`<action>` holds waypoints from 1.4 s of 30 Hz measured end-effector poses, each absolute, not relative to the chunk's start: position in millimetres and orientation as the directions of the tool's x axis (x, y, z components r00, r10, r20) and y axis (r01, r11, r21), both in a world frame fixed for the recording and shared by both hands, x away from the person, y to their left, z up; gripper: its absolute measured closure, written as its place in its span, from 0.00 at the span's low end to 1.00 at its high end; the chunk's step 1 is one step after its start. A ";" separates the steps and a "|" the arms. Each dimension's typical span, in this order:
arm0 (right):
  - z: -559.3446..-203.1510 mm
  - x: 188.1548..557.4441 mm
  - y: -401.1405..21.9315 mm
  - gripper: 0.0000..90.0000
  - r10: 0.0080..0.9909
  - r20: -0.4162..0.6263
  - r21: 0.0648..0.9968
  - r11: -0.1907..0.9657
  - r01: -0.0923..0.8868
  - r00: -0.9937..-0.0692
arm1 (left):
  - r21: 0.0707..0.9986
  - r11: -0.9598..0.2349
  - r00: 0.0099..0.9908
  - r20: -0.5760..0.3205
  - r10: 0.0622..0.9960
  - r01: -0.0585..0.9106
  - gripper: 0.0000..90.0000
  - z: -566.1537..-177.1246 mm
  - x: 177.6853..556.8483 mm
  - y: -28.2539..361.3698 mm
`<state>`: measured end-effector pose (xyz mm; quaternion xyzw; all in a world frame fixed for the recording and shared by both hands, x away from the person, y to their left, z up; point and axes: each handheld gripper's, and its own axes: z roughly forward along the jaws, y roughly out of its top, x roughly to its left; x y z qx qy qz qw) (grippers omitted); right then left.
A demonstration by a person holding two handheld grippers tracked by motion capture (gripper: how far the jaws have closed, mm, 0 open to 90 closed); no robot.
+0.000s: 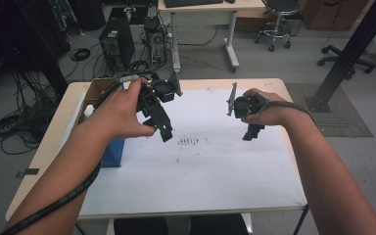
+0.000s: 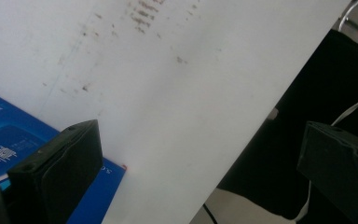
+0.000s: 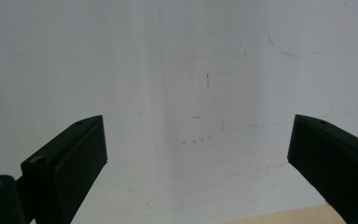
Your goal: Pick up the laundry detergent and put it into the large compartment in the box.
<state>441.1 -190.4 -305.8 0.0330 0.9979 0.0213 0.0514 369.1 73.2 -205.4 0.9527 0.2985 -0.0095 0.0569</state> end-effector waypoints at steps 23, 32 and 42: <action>-307.7 443.6 -188.1 0.05 0.064 -0.097 0.038 0.997 0.061 -0.993 | 0.061 -0.864 0.864 -0.102 0.492 0.499 0.00 -219.7 369.7 71.4; -307.0 441.8 -182.1 0.05 0.059 -0.097 0.035 0.998 0.056 -0.993 | 0.070 -0.860 0.862 -0.101 0.498 0.505 0.00 -218.5 368.5 77.9; -305.6 440.0 -182.4 0.05 0.063 -0.099 0.034 0.998 0.059 -0.993 | 0.063 -0.861 0.862 -0.099 0.498 0.505 0.00 -220.1 367.7 74.5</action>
